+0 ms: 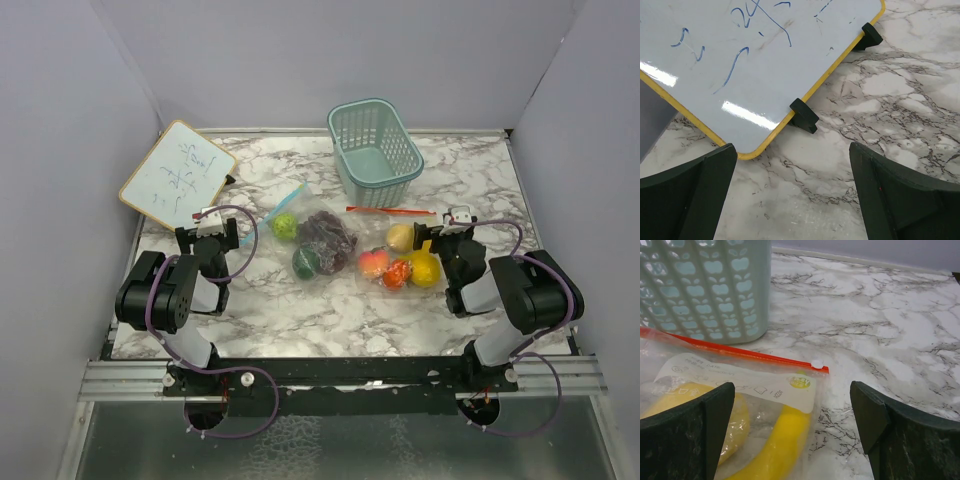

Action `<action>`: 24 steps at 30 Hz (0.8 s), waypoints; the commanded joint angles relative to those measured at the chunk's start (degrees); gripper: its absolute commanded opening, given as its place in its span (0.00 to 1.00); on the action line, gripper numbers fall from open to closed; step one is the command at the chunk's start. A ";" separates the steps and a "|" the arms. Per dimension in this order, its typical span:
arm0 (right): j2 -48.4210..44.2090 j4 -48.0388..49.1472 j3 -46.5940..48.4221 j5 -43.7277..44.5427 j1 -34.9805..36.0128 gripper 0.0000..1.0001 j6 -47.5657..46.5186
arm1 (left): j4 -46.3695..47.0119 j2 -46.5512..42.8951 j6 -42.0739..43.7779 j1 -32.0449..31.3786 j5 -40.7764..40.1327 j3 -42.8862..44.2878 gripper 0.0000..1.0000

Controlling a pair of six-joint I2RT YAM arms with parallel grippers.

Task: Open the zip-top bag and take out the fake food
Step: Move the bin to the center of the board.

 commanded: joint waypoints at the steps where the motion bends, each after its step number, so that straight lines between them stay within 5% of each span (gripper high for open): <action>1: -0.25 0.54 0.54 1.07 0.26 0.99 0.13 | 2.73 0.40 -0.40 -0.09 0.73 -0.46 0.99; 24: -0.15 -0.21 0.89 0.80 0.26 0.99 0.19 | 7.79 -2.56 0.98 -1.14 -0.03 -3.92 0.99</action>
